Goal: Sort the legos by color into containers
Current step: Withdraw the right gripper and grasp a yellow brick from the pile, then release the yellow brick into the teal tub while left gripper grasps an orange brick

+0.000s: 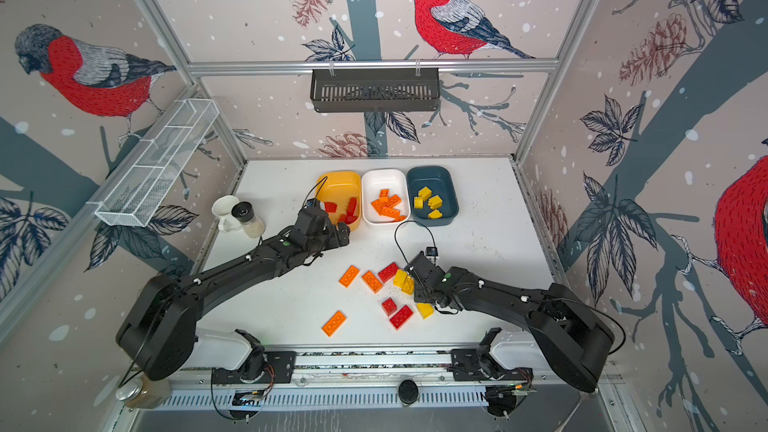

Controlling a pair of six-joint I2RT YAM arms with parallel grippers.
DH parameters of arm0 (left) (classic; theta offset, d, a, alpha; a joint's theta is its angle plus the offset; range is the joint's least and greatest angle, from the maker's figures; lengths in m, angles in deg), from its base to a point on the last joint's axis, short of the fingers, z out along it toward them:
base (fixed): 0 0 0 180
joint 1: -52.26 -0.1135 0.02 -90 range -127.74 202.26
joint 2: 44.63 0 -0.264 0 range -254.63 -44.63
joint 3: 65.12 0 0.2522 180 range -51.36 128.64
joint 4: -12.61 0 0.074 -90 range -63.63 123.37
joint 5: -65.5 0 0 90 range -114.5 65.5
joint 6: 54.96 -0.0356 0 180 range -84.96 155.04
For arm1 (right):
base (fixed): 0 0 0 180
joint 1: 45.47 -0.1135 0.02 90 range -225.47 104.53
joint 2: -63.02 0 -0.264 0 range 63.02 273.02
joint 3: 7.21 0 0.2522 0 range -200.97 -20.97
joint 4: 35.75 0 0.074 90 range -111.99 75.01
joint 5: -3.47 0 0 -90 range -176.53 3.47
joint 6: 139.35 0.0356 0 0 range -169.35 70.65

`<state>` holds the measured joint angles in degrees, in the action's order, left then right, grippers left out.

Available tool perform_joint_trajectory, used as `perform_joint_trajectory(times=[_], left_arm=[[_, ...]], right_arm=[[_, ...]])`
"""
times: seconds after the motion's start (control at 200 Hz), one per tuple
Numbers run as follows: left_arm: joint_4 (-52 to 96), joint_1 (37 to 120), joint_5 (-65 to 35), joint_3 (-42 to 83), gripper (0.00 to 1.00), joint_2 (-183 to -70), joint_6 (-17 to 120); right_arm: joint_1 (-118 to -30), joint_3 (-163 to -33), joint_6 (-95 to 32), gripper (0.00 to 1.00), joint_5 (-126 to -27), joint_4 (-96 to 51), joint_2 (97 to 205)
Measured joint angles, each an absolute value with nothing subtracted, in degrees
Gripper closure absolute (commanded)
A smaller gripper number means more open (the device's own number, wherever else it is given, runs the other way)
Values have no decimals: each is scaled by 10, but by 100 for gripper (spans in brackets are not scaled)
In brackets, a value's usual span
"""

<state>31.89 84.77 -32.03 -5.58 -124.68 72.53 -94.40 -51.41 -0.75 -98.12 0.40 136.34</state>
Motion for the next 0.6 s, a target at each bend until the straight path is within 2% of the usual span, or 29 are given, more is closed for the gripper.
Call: perform_joint_trajectory(times=[0.23,0.595], left_arm=[[328,861,-321,-51,3,-1247,720],[335,916,-322,-31,3,-1261,676]], right_arm=[[-937,-523,-37,73,-992,-1,1358],[-837,-583,-154,74,-998,-74,1302]])
